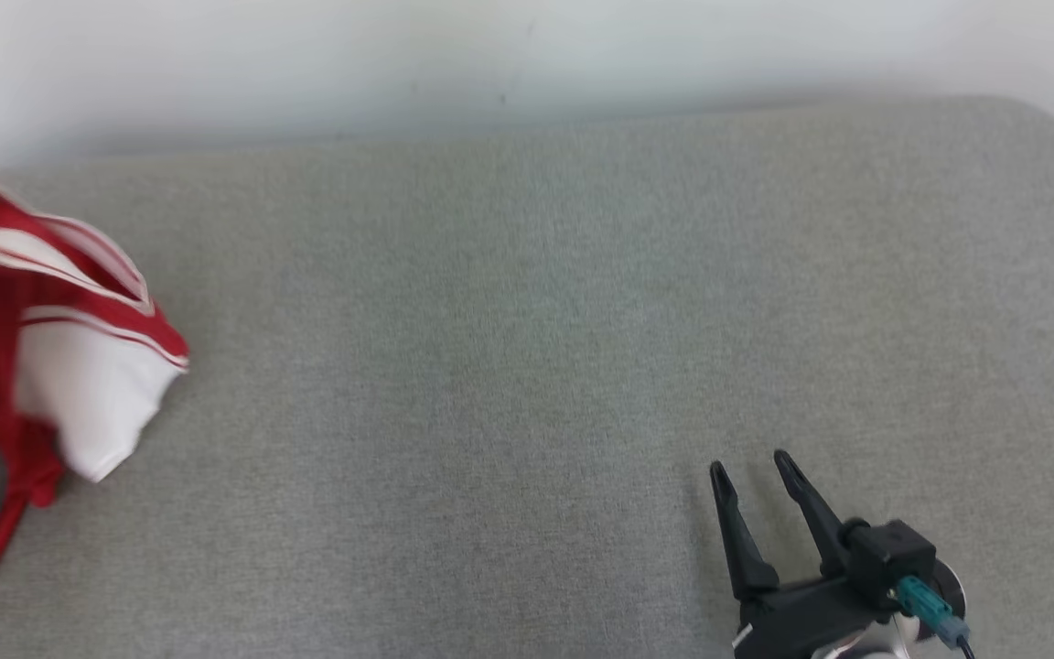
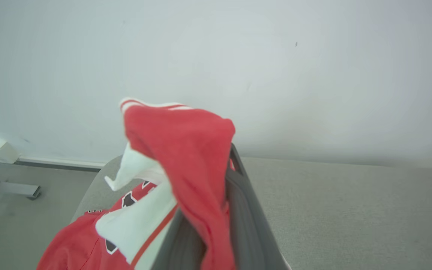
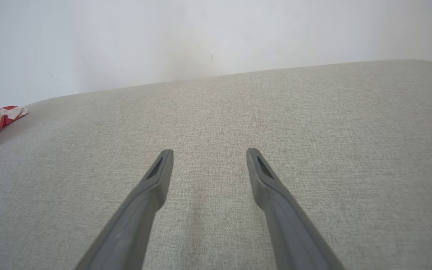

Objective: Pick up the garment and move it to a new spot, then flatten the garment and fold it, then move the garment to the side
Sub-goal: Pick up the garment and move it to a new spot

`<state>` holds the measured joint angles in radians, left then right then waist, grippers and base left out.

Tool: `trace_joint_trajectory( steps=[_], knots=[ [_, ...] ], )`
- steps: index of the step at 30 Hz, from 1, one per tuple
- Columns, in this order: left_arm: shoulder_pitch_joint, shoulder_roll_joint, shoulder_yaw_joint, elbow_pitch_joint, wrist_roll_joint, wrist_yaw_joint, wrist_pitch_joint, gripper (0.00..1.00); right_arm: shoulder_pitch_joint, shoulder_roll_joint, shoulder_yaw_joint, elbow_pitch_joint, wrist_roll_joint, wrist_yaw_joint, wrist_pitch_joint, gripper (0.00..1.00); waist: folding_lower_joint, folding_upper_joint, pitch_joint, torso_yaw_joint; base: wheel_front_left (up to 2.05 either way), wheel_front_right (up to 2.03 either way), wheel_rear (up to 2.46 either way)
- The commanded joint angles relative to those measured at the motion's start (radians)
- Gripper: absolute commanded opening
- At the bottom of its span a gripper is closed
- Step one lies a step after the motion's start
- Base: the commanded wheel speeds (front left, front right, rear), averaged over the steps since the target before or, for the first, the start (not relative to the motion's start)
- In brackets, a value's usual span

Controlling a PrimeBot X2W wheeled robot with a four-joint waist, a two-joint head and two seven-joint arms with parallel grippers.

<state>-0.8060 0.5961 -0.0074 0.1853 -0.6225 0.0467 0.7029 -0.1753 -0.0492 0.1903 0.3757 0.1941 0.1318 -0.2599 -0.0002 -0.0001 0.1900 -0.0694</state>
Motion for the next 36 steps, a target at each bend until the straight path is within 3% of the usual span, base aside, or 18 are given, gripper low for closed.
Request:
trace_joint_trajectory(
  steps=[1, 5, 10, 13, 19, 28, 36],
  knots=[
    [-0.034, -0.014, -0.011, -0.015, -0.006, -0.005, 0.003, 0.0, 0.025, -0.002, -0.007, 0.003, 0.008, -0.002, -0.004, 1.0, 0.0002, 0.0001, -0.094, 0.027, 0.0, 0.0, 0.0],
    [-0.121, -0.075, -0.055, -0.044, -0.021, -0.02, -0.007, 0.0, 0.059, -0.002, -0.011, 0.006, 0.009, -0.002, -0.005, 1.0, 0.0002, 0.0001, -0.147, 0.014, 0.0, 0.0, 0.0],
    [-0.207, -0.198, -0.116, -0.052, -0.061, -0.035, -0.021, 0.0, 0.091, -0.001, -0.023, -0.003, 0.005, -0.002, 0.001, 1.0, 0.0002, 0.0001, -0.182, -0.02, 0.0, 0.0, 0.0],
    [-0.245, -0.269, -0.154, -0.04, -0.08, -0.046, -0.036, 0.0, 0.096, -0.002, -0.019, -0.013, 0.002, -0.002, 0.011, 1.0, 0.0002, 0.0001, -0.186, -0.062, 0.0, 0.0, 0.0],
    [-0.291, -0.355, -0.222, 0.0, -0.092, -0.068, -0.041, 0.0, 0.087, -0.002, -0.007, -0.032, 0.003, -0.002, 0.019, 1.0, 0.0002, 0.0001, -0.167, -0.166, 0.0, 0.0, 0.0],
    [-0.214, -0.431, -0.284, 0.066, -0.111, -0.093, -0.064, 0.0, 0.076, -0.001, 0.004, -0.043, 0.03, -0.002, 0.013, 1.0, 0.0002, 0.0001, -0.094, -0.294, 0.0, 0.0, 0.0],
    [0.027, -0.45, -0.341, 0.23, -0.082, -0.106, -0.168, 0.0, 0.057, -0.001, 0.02, -0.034, 0.039, -0.002, 0.006, 1.0, 0.0002, 0.0001, -0.064, -0.338, 0.0, 0.0, 0.0]
  ],
)
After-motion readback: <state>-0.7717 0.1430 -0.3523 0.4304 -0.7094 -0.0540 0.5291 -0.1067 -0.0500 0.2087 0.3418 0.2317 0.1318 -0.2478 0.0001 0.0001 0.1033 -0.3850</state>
